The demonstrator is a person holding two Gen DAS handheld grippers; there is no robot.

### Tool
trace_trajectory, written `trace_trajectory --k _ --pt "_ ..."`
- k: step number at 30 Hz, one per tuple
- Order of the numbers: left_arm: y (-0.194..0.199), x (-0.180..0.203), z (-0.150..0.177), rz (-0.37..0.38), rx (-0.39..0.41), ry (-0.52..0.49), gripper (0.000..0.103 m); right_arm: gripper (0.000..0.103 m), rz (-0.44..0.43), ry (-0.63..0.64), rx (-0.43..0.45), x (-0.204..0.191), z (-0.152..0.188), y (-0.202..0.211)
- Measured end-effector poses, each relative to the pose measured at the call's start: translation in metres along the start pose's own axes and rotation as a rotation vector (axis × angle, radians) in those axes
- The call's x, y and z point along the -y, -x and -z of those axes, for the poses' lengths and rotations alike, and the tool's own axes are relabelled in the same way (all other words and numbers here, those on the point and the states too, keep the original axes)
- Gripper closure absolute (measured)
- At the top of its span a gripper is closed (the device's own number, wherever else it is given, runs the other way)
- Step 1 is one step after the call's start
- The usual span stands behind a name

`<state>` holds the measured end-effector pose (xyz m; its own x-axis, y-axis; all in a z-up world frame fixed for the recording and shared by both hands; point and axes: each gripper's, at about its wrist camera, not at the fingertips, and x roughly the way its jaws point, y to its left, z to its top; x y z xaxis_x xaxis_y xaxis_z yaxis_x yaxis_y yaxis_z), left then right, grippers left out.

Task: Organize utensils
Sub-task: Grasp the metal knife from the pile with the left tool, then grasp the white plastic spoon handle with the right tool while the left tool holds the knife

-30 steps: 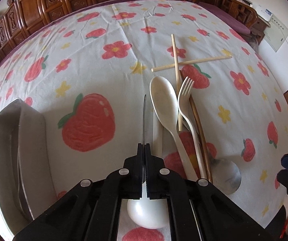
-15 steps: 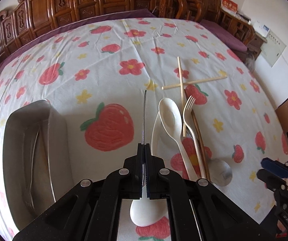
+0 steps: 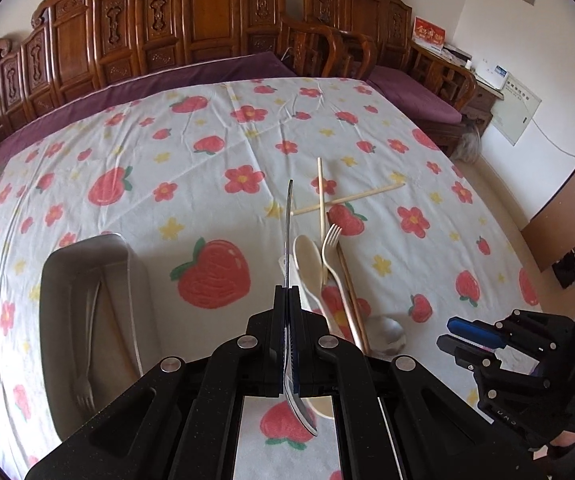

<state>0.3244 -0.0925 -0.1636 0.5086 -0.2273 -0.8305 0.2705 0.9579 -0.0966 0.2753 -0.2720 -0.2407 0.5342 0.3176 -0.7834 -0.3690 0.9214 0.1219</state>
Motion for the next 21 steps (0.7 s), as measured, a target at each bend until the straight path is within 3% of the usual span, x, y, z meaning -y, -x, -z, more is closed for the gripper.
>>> trace_trajectory --k 6,9,17,21 --pt "0.012 -0.018 0.017 -0.012 0.004 0.004 0.102 0.084 -0.025 0.005 0.004 -0.020 -0.006 -0.008" --pt "0.016 -0.026 0.026 -0.022 0.000 0.005 0.102 0.075 -0.032 0.021 -0.005 -0.031 -0.009 -0.021" --pt "0.035 -0.040 0.036 -0.008 0.028 0.025 0.102 0.075 -0.125 -0.017 -0.024 -0.044 -0.035 -0.062" --pt "0.048 -0.040 0.040 0.000 0.058 0.015 0.102 0.075 -0.102 0.009 -0.059 -0.053 -0.047 -0.083"
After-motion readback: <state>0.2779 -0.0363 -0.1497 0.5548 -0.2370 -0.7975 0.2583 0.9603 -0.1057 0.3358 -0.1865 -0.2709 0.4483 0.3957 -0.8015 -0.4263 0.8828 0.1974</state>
